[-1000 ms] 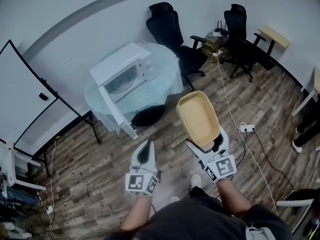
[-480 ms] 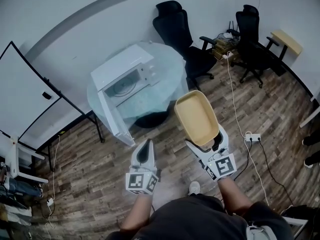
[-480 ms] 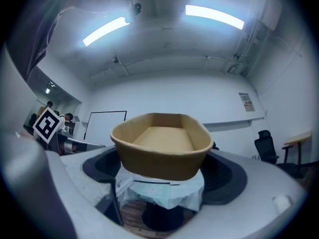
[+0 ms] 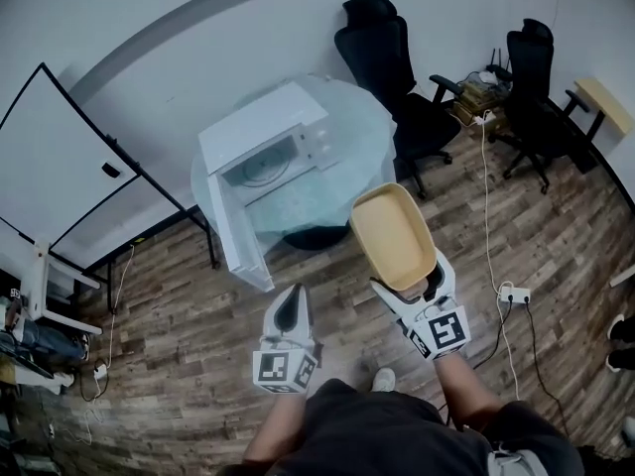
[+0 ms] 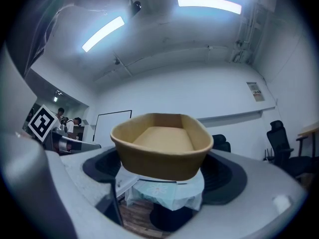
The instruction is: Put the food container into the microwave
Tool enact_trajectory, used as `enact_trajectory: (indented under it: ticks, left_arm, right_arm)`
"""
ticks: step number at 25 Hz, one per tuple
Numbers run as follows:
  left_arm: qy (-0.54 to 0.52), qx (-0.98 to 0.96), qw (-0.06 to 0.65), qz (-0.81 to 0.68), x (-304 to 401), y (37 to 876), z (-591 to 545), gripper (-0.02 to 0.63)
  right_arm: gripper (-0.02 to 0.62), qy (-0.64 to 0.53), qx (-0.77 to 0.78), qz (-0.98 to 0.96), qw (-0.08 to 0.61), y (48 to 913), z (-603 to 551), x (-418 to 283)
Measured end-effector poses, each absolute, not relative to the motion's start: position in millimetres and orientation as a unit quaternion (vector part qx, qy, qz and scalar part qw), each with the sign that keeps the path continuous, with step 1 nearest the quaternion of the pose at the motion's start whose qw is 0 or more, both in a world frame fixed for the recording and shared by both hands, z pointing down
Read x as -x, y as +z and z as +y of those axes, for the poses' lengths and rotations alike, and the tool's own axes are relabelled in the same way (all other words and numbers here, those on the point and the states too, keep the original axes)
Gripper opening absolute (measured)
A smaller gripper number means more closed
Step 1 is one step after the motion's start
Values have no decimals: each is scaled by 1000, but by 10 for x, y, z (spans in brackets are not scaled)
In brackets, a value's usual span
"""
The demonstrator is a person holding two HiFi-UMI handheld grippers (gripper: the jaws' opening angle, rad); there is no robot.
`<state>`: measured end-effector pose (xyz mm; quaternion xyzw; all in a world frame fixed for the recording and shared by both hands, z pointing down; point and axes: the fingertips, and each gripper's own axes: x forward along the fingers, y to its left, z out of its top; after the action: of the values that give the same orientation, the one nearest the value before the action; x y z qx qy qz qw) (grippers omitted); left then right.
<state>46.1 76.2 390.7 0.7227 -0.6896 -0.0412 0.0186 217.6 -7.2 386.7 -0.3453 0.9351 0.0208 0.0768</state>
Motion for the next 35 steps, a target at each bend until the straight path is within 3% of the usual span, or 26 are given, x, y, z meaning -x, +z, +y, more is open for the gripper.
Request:
enact_trajectory:
  ticks: [35]
  left_arm:
    - [-64, -692, -16, -719, 1479, 3700, -513, 6]
  right_arm:
    - [505, 57, 284, 956, 49, 3662, -1447, 51]
